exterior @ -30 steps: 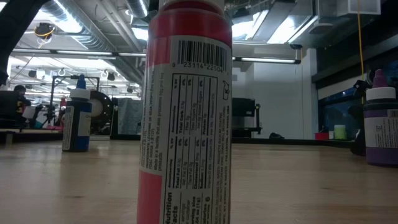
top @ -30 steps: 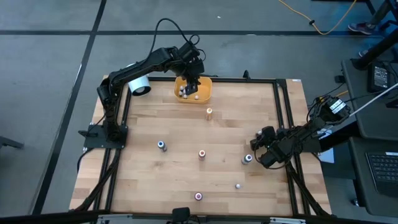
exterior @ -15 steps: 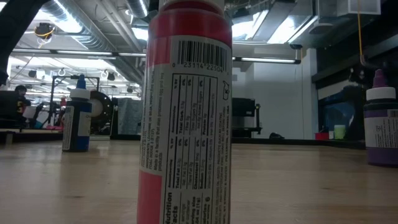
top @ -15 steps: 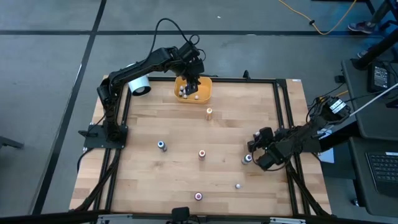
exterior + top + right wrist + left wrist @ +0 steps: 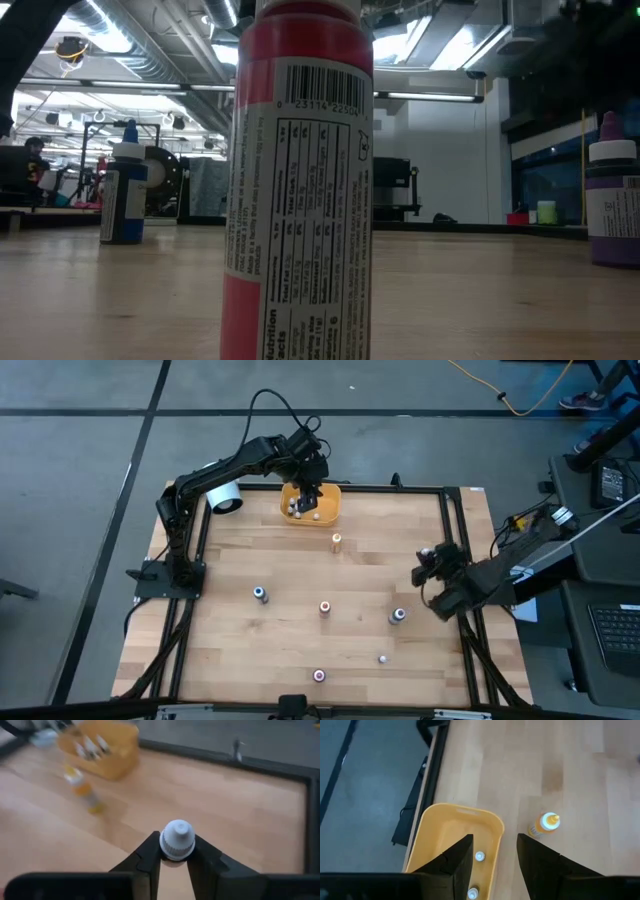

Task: Pick & Place food coloring
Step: Put the red food coloring bottle into the yellow bin

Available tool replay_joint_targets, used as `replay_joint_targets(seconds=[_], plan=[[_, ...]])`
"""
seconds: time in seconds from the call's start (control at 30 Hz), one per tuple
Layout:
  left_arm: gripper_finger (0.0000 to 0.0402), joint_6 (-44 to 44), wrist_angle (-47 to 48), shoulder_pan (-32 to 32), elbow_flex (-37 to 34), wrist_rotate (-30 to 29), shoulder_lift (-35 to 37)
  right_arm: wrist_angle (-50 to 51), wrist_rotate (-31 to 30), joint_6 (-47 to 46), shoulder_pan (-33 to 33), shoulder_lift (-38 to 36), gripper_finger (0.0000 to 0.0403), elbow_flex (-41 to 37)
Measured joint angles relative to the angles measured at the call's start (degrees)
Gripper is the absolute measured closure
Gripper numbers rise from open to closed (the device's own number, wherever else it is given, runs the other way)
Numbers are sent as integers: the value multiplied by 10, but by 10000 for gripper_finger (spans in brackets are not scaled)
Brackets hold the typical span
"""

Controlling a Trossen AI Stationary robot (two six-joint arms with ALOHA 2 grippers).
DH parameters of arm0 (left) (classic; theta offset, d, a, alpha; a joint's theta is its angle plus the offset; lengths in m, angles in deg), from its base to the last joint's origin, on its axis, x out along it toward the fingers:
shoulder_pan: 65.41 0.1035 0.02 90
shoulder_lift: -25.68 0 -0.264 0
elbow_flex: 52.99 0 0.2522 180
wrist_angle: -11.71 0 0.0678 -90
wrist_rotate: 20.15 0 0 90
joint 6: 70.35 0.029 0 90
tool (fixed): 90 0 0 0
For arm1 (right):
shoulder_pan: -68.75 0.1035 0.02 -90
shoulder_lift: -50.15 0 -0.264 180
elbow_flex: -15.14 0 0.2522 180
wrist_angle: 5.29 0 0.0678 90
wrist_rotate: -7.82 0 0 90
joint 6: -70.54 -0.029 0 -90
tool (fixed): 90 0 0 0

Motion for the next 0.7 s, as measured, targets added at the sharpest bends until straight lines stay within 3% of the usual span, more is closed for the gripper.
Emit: replay_joint_targets(seconds=[0.1,0.27,0.43,0.7], plan=[[254,26,0,0,0,34,0,-27,-12,101,-16,-60,321,17],[254,71,-1,-3,0,93,0,-135,14,367,-64,-143,321,39],[254,104,1,-16,8,96,0,-265,126,598,-154,-183,322,44],[254,143,-5,-42,68,98,1,-379,333,774,-336,-151,322,44]])
